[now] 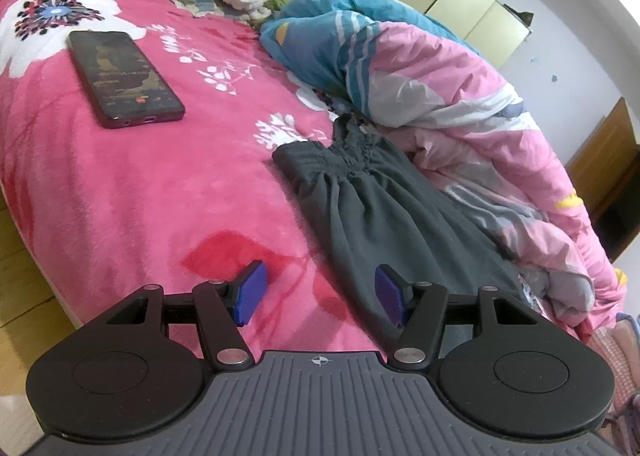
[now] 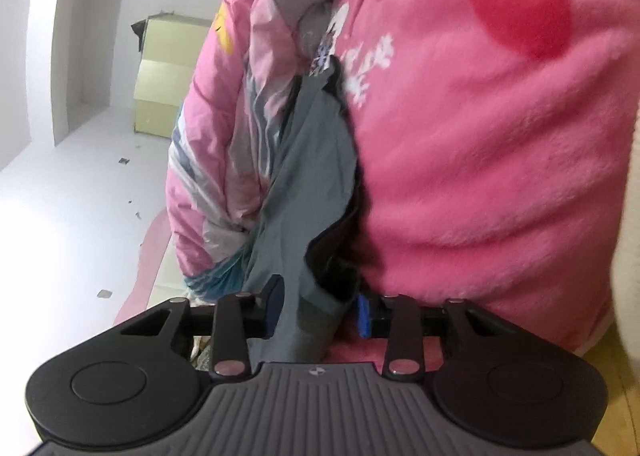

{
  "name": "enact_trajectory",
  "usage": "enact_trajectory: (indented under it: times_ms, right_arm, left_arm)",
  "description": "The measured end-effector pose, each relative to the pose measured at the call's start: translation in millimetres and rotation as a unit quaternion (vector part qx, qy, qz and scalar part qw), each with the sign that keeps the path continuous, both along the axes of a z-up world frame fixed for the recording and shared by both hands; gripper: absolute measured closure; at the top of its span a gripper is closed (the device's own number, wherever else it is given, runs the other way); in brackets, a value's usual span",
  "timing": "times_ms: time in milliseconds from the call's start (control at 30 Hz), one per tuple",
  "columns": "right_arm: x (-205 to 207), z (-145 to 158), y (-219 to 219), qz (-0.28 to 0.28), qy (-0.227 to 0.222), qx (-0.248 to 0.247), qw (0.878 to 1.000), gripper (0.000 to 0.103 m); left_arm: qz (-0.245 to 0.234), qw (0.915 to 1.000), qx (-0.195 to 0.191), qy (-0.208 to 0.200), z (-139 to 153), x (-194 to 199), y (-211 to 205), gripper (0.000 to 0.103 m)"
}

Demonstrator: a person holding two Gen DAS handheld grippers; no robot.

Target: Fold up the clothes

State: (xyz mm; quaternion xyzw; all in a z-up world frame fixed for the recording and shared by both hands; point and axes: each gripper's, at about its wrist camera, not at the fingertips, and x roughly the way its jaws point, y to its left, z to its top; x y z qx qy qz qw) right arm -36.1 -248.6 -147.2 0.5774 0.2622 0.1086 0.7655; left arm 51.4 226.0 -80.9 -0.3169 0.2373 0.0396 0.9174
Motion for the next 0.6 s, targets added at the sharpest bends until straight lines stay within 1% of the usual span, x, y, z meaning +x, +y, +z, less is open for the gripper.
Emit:
enact_trajectory:
  times_ms: [133, 433, 533, 600]
  right_arm:
    - [4, -2, 0, 0.002, 0.002, -0.004, 1.000, 0.070]
    - [-8, -3, -12, 0.012, 0.002, -0.009, 1.000, 0.070]
    - [-7, -1, -12, 0.017, 0.003, -0.017, 1.000, 0.071]
    - [-6, 1, -12, 0.021, 0.006, -0.028, 0.999, 0.073]
  left_arm:
    - [0.002, 1.0000, -0.009, 0.000, 1, 14, 3, 0.043]
    - [0.015, 0.9996, -0.021, 0.009, 2, 63, 20, 0.043]
    - [0.022, 0.9993, -0.030, 0.005, 2, 75, 25, 0.044]
    - [0.029, 0.9990, -0.035, -0.002, 0, 82, 28, 0.046]
